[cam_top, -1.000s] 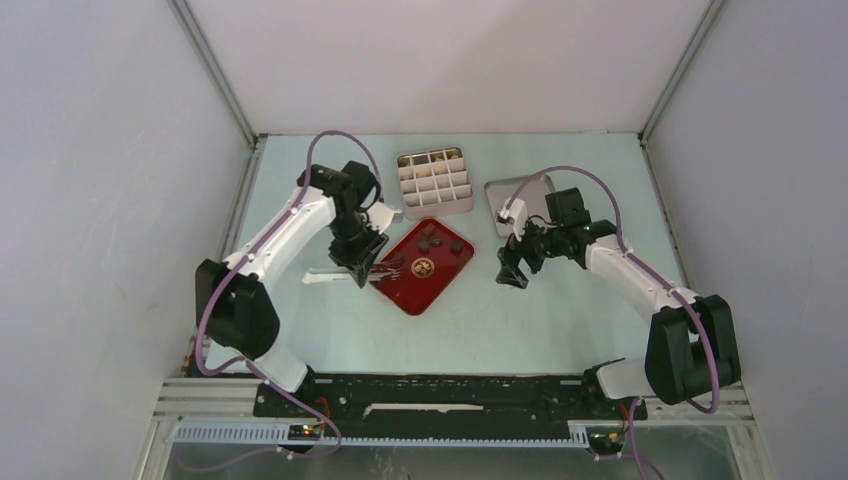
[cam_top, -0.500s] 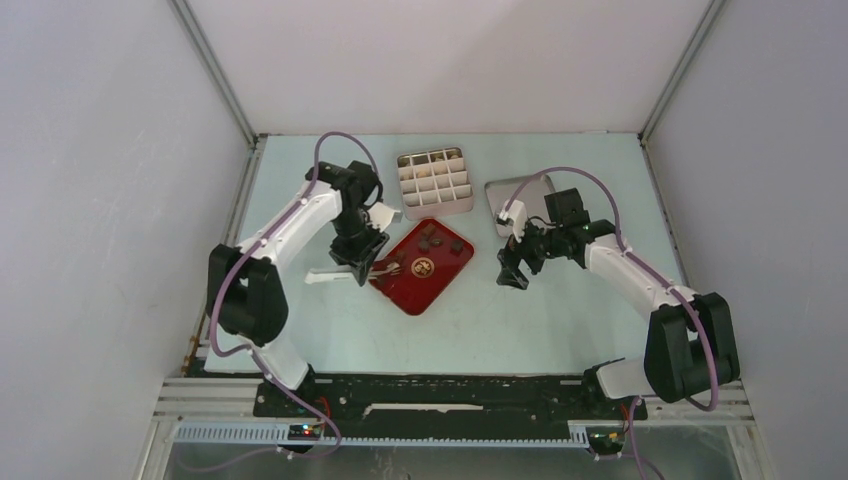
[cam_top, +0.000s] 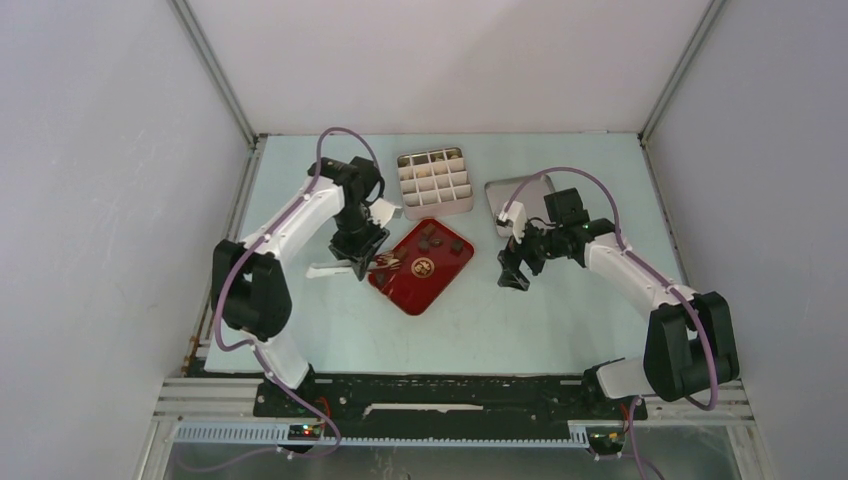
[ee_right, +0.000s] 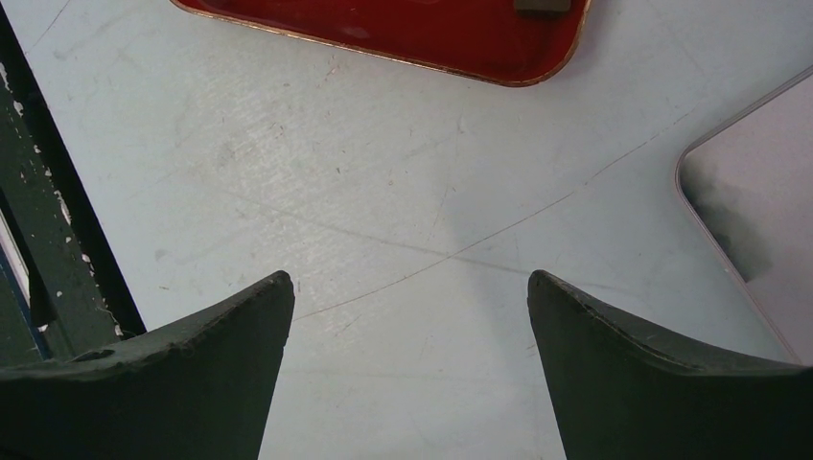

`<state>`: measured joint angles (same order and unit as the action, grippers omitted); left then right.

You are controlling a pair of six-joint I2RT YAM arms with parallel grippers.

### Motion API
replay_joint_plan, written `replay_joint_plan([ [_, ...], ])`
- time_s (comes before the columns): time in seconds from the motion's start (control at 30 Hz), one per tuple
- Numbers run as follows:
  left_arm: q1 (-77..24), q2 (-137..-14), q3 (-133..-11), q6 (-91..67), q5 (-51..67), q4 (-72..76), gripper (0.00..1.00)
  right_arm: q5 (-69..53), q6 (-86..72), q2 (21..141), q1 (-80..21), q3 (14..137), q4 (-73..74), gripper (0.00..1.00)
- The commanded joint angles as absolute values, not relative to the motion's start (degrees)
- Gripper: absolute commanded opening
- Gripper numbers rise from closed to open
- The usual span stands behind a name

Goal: Pack the chocolate
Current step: Pick up the fake chocolate from the plate.

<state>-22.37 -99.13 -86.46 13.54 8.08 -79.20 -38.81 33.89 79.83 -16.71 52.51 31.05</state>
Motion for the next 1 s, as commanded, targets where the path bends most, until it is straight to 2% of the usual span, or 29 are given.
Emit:
replay_joint_plan([
  [0.0, -22.1, -96.7, -89.2, 13.7, 6.6, -80.1, 0.44, -39.2, 34.8, 80.8, -16.9, 55.0, 30.9, 0.94],
  [0.63, -22.8, -104.7, -93.7, 13.6, 6.7, -79.6, 0.46, -39.1, 35.3, 81.3, -17.0, 55.4, 32.1, 0.94],
  [0.7, -23.1, -104.9, -93.8, 13.9, 7.3, -79.9, 0.44, -39.1, 35.4, 81.3, -16.9, 55.5, 32.2, 0.94],
  [0.8, -23.3, -104.8, -93.5, 14.4, 8.3, -80.8, 0.34, -39.0, 35.4, 81.2, -16.9, 55.5, 32.2, 0.94],
  [0.97, -23.3, -102.8, -92.5, 15.7, 9.1, -82.1, 0.24, -39.0, 35.5, 81.5, -17.0, 55.4, 32.2, 0.94],
])
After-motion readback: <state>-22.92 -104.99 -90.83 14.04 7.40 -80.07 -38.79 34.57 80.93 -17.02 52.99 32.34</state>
